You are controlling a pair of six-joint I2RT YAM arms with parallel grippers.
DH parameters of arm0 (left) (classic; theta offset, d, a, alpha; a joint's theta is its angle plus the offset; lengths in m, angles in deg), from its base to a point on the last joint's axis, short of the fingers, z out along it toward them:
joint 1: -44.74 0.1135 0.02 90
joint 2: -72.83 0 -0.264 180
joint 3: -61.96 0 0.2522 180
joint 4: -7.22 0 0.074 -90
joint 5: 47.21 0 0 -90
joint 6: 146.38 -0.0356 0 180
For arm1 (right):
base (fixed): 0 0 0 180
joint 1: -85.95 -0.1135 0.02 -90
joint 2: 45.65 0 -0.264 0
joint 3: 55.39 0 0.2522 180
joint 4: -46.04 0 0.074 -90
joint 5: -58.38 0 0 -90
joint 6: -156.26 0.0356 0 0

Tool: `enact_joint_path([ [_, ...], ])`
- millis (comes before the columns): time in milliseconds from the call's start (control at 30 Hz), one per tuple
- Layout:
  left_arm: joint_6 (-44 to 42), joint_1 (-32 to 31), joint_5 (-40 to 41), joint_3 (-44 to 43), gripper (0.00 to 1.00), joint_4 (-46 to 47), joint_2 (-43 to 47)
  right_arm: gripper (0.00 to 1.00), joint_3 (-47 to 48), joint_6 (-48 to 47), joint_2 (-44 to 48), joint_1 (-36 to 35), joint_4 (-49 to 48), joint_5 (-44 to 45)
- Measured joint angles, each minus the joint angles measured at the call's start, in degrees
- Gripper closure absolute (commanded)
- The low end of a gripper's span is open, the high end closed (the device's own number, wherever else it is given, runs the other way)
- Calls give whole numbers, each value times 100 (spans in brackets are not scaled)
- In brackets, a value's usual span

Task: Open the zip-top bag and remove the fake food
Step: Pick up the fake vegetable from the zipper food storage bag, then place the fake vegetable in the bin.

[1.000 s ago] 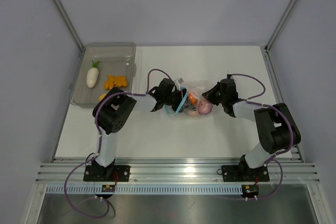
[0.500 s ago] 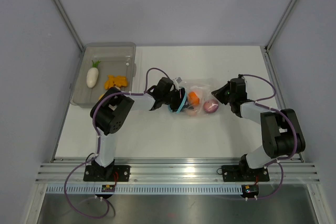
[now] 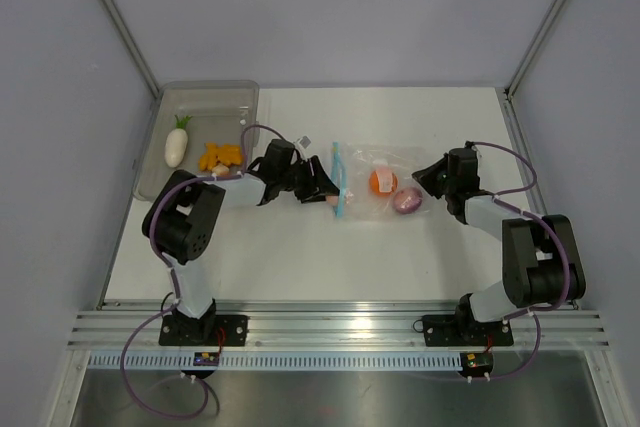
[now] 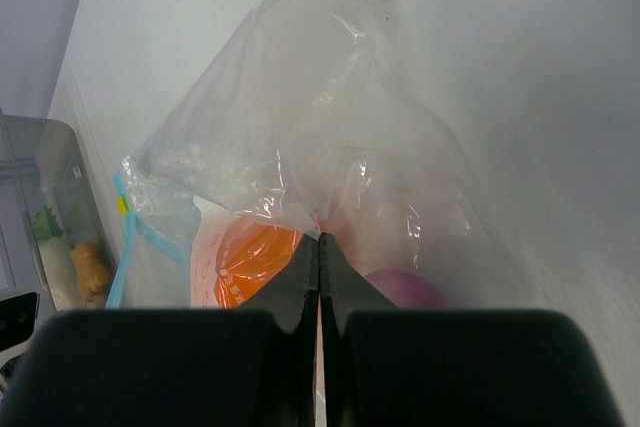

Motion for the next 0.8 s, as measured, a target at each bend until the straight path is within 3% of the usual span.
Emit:
enact_joint_path([
  [367, -208, 616, 136, 308, 67, -195, 1032, 100, -2, -2, 33, 13, 4, -13],
  [633, -356, 1434, 693, 870, 67, -426, 2374, 100, -2, 0, 31, 15, -2, -87],
  [800, -275, 1897, 682, 1056, 70, -389, 2736, 100, -2, 2, 0, 15, -42, -179],
])
